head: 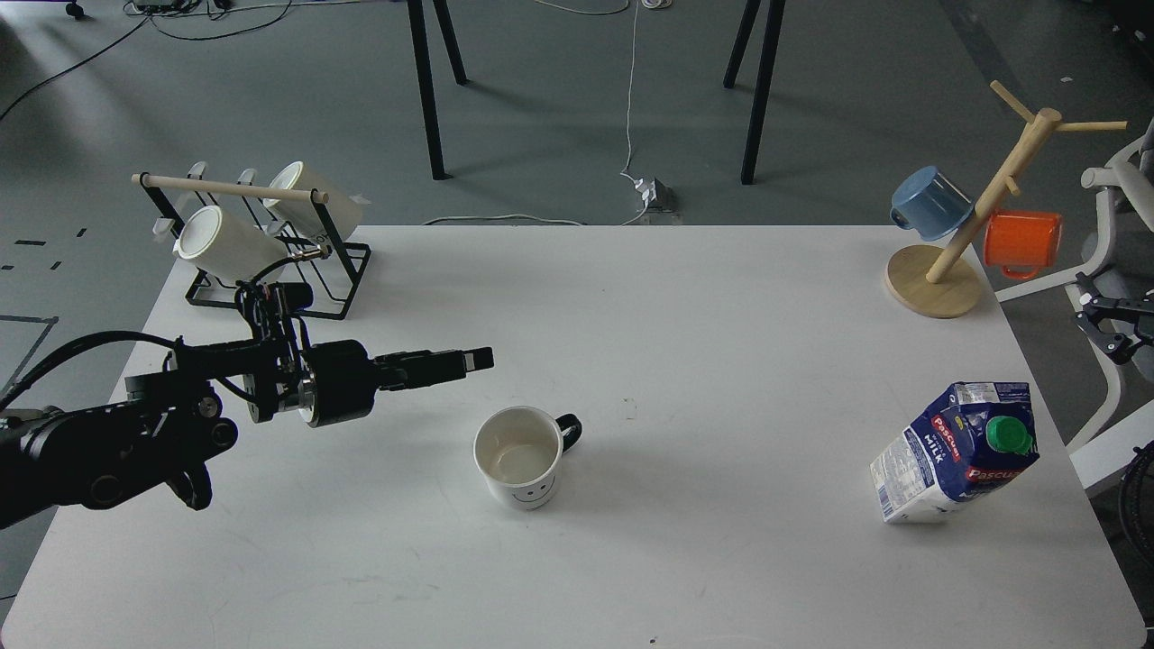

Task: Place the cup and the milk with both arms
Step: 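Release the mug and withdraw the left gripper toward the rack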

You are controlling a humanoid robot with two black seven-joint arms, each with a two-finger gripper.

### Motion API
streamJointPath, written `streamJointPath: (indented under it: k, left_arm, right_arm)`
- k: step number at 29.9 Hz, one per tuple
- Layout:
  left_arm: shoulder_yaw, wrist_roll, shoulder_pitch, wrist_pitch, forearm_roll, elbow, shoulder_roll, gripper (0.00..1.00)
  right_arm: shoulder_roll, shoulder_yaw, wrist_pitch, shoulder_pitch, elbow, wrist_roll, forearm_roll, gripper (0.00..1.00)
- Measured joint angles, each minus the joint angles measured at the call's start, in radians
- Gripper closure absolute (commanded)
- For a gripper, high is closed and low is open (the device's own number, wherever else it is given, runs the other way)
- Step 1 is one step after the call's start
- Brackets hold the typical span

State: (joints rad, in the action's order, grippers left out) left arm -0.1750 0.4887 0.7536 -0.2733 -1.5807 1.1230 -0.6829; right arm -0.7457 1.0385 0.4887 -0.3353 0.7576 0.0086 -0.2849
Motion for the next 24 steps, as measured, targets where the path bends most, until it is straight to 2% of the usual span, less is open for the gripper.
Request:
streamJointPath:
  k: [4, 6, 10, 14, 16, 20, 24]
  left_arm:
    - [-0.115, 0.0, -0.007, -0.159, 0.181, 0.025, -0.092, 0.13]
    - [-0.165, 0.0, -0.008, -0.198, 0.292, 0.024, -0.13, 0.13]
    - [-0.237, 0.0, -0.01, -0.214, 0.555, -0.001, -0.171, 0.13]
    - [-0.25, 0.0, -0.01, -0.215, 0.808, -0.041, -0.175, 0.13]
    - [-0.252, 0.0, -0.01, -0.215, 0.902, -0.066, -0.175, 0.13]
    - [-0.252, 0.0, -0.011, -0.215, 1.004, -0.104, -0.171, 0.12]
    - [-0.249, 0.0, -0.019, -0.215, 1.013, -0.113, -0.169, 0.11]
  right_arm:
    - [-0.06, 0.01, 0.0, 0.008, 0.08, -0.012, -0.116, 0.01]
    - [-0.104, 0.011, 0.0, 0.022, 0.113, -0.038, -0.26, 0.01]
    - [-0.17, 0.008, 0.0, 0.095, 0.156, -0.108, -0.538, 0.01]
    - [-0.181, 0.013, 0.0, 0.246, 0.204, -0.131, -0.731, 0.01]
    - [-0.188, 0.016, 0.0, 0.336, 0.244, -0.157, -0.799, 0.01]
    - [-0.205, 0.022, 0.0, 0.526, 0.326, -0.248, -0.855, 0.01]
    - [-0.229, 0.024, 0.0, 0.682, 0.39, -0.278, -0.858, 0.01]
